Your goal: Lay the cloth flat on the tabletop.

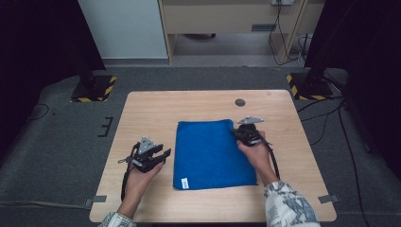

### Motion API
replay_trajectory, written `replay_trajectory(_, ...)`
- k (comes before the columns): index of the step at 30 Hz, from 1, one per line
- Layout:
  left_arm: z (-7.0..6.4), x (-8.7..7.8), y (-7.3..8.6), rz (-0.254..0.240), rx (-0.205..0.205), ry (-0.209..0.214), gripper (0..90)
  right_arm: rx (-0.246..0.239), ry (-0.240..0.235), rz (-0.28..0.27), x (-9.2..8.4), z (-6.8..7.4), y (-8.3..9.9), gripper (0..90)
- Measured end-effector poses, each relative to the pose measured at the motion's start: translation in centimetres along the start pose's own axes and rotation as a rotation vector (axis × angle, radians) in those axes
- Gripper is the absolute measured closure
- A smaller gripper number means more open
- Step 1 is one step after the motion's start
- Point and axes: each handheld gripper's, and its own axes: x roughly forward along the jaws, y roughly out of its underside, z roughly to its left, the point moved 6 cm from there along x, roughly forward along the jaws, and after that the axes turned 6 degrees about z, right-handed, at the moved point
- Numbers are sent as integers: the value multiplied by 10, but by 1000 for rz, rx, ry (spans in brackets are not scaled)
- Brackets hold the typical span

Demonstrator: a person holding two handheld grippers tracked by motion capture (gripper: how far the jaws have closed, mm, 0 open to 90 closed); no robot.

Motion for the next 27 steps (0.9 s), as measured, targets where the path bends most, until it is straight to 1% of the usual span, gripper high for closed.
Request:
replay_trajectory(1, 0, 0, 0, -1, 0, -2, 566, -72, -14, 0, -5, 19, 3, 879)
replay_trajectory(2, -1, -1, -1, -3, 1, -4, 567, -107, -28, 4, -7, 30, 5, 871)
replay_trajectory(3, -1, -1, -1, -4, 5, -5, 566, -180, -40, 19, -10, 47, 11, 848)
replay_trajectory(4, -2, -2, -2, -4, 8, -6, 566, -212, -56, 31, -11, 59, 15, 796)
replay_trajectory(5, -2, -2, -2, -4, 10, -6, 566, -232, -71, 40, -12, 65, 18, 725)
replay_trajectory(7, -2, -2, -2, -5, 10, -8, 566, -277, -115, 66, -16, 81, 26, 651)
replay_trajectory(8, -2, -3, -2, -6, 9, -9, 566, -285, -119, 65, -18, 83, 27, 621)
replay_trajectory(9, -1, -3, -2, -8, 8, -10, 565, -279, -139, 63, -22, 84, 27, 585)
replay_trajectory(10, -1, -3, -2, -9, 6, -11, 565, -264, -149, 55, -25, 83, 26, 567)
replay_trajectory(11, 0, -4, -2, -11, 4, -11, 566, -254, -150, 47, -27, 81, 25, 568)
replay_trajectory(12, 1, -4, -3, -12, -2, -12, 566, -234, -150, 39, -30, 78, 22, 585)
replay_trajectory(14, 3, -4, -2, -13, -6, -12, 566, -209, -134, 30, -31, 69, 15, 631)
replay_trajectory(16, 3, -4, -2, -11, -5, -12, 566, -168, -146, 17, -29, 65, 6, 660)
replay_trajectory(17, 3, -4, -2, -12, -5, -12, 566, -161, -152, 18, -27, 66, 3, 653)
replay_trajectory(18, 3, -4, -2, -13, -5, -12, 566, -163, -156, 20, -25, 68, 2, 642)
replay_trajectory(20, 3, -5, -2, -13, -5, -11, 565, -172, -178, 27, -18, 81, 0, 611)
replay_trajectory(21, 3, -4, -2, -13, -5, -11, 566, -185, -183, 34, -15, 85, 0, 591)
replay_trajectory(22, 3, -4, -2, -12, -6, -10, 565, -201, -184, 53, -10, 92, 1, 563)
replay_trajectory(24, 2, -4, -1, -9, -5, -7, 565, -210, -178, 84, 0, 99, 3, 526)
replay_trajectory(26, 1, -4, -1, -8, -1, -7, 564, -221, -168, 118, 9, 102, 4, 537)
replay_trajectory(27, 0, -4, -1, -9, 1, -6, 564, -232, -148, 142, 13, 101, 5, 594)
